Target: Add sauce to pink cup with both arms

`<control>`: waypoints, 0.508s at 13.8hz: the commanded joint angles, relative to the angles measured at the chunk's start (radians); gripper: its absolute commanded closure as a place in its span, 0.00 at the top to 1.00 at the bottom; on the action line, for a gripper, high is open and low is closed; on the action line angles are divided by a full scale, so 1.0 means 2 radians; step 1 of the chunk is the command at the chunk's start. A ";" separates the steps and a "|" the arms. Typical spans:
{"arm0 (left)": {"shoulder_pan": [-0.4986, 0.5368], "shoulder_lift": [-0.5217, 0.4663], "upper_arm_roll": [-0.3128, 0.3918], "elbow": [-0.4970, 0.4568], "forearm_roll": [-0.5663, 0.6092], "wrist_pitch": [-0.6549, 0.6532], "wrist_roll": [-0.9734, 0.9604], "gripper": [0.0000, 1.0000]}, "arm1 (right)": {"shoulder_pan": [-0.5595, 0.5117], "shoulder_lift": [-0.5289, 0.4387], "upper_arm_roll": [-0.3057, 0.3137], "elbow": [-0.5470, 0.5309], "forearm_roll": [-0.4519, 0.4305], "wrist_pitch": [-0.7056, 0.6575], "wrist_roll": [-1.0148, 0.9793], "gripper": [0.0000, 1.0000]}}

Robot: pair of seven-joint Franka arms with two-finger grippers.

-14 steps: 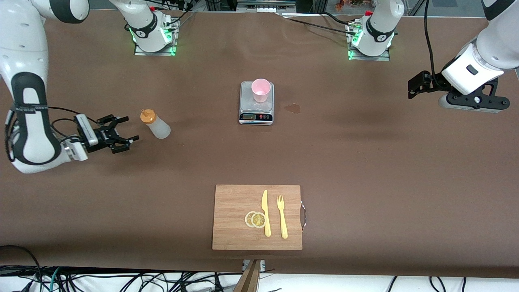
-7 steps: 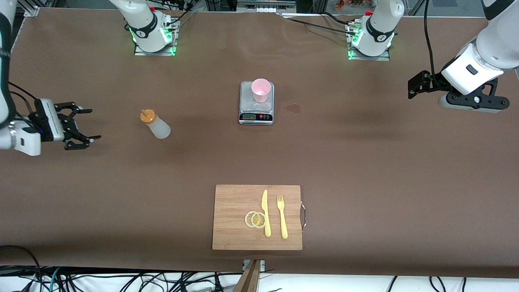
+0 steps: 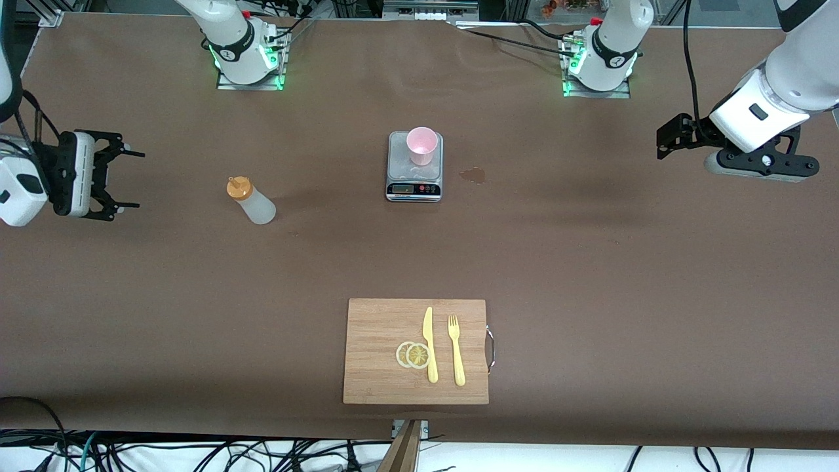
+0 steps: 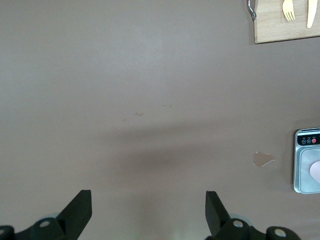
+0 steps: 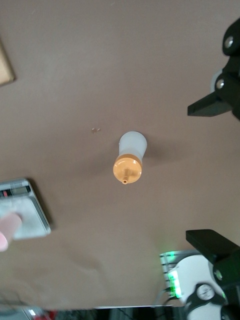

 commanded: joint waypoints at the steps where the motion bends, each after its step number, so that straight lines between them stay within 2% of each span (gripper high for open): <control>1: -0.001 0.005 0.000 0.014 -0.006 -0.010 -0.004 1.00 | 0.022 -0.064 0.007 -0.037 -0.044 0.024 0.155 1.00; 4: 0.000 0.005 0.001 0.015 -0.005 -0.009 -0.003 1.00 | 0.042 -0.108 0.023 -0.052 -0.084 0.028 0.308 1.00; 7: 0.000 0.005 0.001 0.015 -0.004 -0.008 -0.003 1.00 | 0.048 -0.128 0.025 -0.051 -0.094 0.026 0.423 1.00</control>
